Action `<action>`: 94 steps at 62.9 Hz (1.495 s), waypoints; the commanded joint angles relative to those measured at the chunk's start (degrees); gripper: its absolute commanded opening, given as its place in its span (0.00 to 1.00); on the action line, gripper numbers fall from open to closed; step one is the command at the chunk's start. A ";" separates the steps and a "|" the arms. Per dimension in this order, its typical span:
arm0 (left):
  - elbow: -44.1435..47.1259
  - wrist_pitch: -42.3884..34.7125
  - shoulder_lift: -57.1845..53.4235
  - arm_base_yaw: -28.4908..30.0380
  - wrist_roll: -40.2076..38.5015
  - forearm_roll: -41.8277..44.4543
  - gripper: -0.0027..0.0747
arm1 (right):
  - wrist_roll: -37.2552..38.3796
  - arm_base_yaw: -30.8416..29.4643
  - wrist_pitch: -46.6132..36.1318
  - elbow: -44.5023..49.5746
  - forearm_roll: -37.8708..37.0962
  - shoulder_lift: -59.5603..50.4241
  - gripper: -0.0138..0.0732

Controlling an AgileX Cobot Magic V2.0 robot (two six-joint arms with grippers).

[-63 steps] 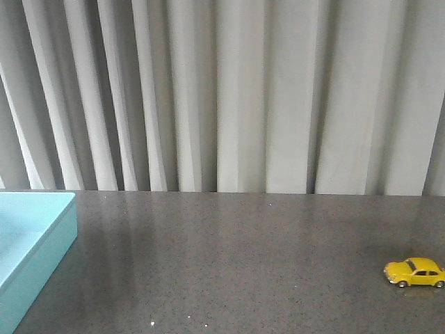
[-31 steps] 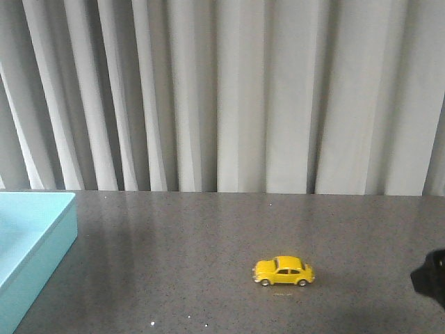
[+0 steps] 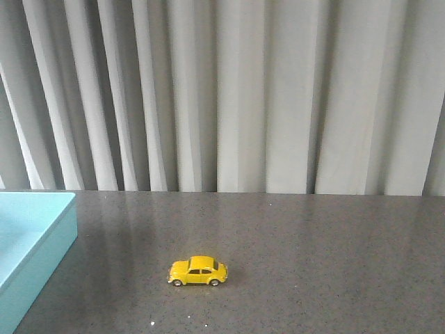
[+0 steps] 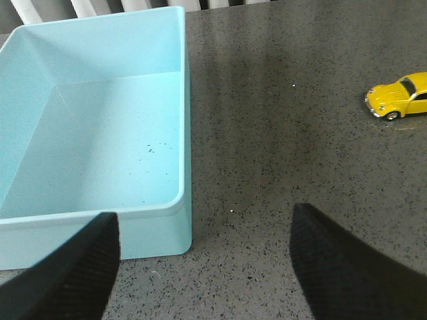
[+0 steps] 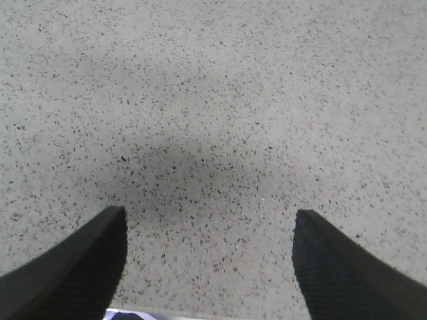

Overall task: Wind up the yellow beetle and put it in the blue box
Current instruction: 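Release the beetle with the right gripper and let it roll forward, then move the left gripper down over the rolling yellow beetle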

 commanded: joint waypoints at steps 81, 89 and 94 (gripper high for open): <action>-21.67 -0.89 19.41 -0.49 30.62 -18.71 0.71 | 1.57 0.11 -1.14 1.98 0.34 -5.82 0.74; -27.16 -0.27 26.90 -0.91 40.51 -26.21 0.71 | 1.57 0.11 -1.14 1.98 0.34 -5.82 0.74; -30.25 0.99 31.16 -1.65 46.34 -28.89 0.71 | 1.57 0.11 -1.14 1.98 0.34 -5.82 0.74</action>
